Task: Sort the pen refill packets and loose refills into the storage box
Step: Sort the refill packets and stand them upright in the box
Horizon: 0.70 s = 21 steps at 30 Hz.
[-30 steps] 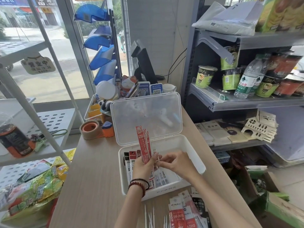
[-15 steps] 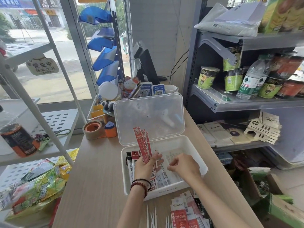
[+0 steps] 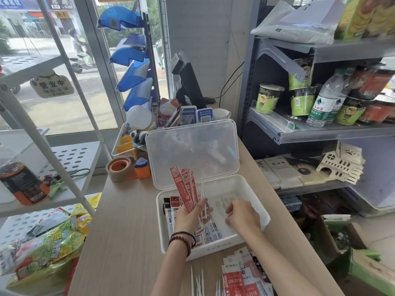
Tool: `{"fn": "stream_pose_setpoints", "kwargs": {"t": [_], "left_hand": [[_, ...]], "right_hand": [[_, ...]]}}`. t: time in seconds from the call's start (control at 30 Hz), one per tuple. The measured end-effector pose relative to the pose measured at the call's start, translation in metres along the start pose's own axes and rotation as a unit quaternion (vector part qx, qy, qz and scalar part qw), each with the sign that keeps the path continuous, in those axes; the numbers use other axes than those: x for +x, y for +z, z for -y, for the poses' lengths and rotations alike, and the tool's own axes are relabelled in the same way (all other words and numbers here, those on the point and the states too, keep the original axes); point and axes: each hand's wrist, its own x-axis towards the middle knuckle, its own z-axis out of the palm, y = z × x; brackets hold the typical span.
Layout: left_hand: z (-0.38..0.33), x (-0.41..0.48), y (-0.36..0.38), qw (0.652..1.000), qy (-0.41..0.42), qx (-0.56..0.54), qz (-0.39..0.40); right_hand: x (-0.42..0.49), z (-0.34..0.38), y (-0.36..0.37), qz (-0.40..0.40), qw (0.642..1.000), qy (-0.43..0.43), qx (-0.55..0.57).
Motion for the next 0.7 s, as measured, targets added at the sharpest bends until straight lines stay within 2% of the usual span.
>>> {"fn": "stream_pose_setpoints", "kwargs": {"t": [0.17,0.3,0.47,0.7], "left_hand": [[-0.001,-0.001,-0.001,0.999,0.004,0.030,-0.011],[0.001,0.001,-0.001,0.999,0.001,0.045,-0.018],[0.002,0.004,0.001,0.998,0.006,0.063,-0.012],[0.001,0.002,0.002,1.000,-0.005,0.009,-0.015]], "right_hand": [[-0.001,0.004,-0.010,-0.014,0.985,-0.073,0.158],[-0.009,0.011,-0.021,0.023,0.953,-0.152,0.260],[-0.011,0.010,-0.021,0.013,0.948,-0.179,0.263],[-0.007,0.009,-0.020,0.029,0.945,-0.169,0.280]]}}
